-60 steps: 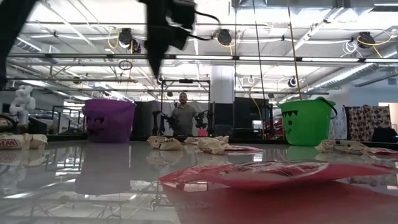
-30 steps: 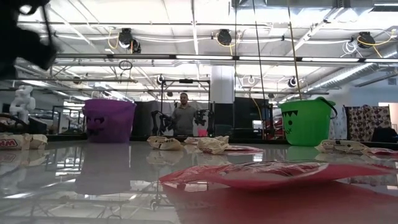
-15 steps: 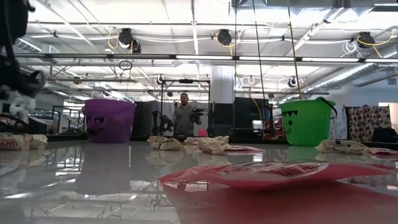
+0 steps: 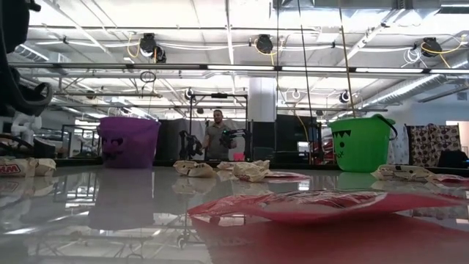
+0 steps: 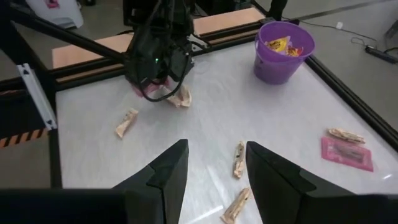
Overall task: Sort candy by brand, put in halloween buckets
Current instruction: Put the red candy into the bottom violet bucket
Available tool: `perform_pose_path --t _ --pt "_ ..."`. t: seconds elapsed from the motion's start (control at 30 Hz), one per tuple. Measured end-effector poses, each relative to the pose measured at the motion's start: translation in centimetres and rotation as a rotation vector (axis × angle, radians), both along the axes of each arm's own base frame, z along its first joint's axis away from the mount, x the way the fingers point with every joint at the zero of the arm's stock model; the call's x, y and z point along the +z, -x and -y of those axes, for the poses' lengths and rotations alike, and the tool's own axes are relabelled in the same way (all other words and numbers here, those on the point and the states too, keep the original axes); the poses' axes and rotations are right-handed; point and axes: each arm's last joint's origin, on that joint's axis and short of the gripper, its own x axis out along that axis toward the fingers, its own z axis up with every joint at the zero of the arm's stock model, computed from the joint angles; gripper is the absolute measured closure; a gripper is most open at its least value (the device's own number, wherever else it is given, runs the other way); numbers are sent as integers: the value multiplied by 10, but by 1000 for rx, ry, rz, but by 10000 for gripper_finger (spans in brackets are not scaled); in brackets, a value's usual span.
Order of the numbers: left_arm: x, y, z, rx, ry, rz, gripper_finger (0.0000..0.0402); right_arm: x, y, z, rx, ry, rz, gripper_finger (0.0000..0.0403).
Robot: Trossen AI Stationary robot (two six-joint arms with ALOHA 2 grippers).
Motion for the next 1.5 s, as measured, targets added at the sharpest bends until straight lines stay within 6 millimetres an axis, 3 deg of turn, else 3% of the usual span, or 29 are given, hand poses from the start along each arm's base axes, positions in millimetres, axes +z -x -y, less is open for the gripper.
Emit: perform_pose_path --t 0.23,0.47,0.6,0.73,0.87,1.07,1.33,1.5 --pt "34 -10 1 -51 -92 7 398 0 4 -7 15 -10 7 248" --pt "86 -47 1 -89 -92 239 399 0 4 -9 18 -21 10 248" --pt "126 -78 3 -156 -47 525 400 -1 5 -12 68 -79 -24 248" --pt "164 -112 9 -233 5 948 400 -2 8 -18 110 -145 -50 248" --pt "188 -144 12 -279 11 1313 400 -2 15 -29 120 -187 -53 248" --pt "176 -206 17 -317 137 1525 400 -6 37 -51 95 -262 -82 248" --pt "144 -303 45 -534 290 1447 400 -9 67 -77 -22 -368 -60 248" --pt "137 -350 57 -593 381 1462 399 -8 84 -94 -79 -455 -2 248"
